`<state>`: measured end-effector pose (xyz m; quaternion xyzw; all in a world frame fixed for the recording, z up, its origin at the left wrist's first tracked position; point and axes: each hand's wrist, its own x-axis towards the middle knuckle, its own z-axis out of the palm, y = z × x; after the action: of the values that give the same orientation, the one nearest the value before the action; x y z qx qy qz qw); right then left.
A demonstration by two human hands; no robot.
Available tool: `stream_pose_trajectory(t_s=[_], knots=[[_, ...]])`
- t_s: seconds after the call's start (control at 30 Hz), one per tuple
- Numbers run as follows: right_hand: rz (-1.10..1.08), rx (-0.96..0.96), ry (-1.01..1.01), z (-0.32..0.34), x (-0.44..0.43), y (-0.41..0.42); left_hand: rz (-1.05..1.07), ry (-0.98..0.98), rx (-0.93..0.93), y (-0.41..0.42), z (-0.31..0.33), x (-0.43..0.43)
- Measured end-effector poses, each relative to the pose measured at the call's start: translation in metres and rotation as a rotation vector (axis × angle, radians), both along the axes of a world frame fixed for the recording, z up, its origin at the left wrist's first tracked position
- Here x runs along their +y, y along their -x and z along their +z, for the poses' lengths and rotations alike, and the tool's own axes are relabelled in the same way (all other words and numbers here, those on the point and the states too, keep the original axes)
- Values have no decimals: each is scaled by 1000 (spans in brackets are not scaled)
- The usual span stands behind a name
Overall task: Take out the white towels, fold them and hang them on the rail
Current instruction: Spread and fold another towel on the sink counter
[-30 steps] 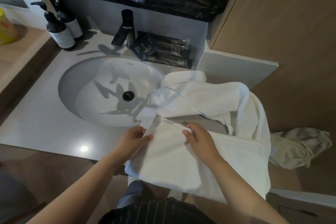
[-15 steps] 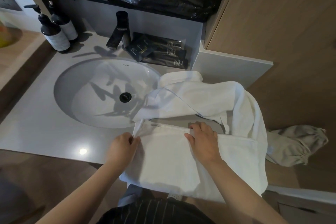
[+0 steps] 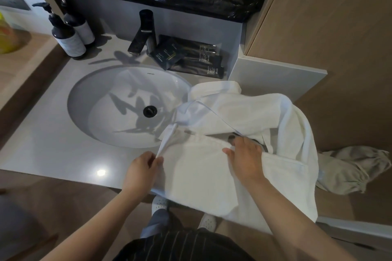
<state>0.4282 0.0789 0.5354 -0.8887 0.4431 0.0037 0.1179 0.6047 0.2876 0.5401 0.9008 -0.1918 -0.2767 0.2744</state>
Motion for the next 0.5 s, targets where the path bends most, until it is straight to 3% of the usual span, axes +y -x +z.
stream_pose_trajectory(t_s=[0.1, 0.33, 0.5], knots=[[-31, -22, -26, 2, -6, -10, -11, 43, -3, -8, 4, -5], [-50, 54, -8, -6, -6, -10, -153, -101, -43, -10, 8, 35], [-42, 124, -2, -4, -8, -12, -210, -141, -218, -9, 8, 30]])
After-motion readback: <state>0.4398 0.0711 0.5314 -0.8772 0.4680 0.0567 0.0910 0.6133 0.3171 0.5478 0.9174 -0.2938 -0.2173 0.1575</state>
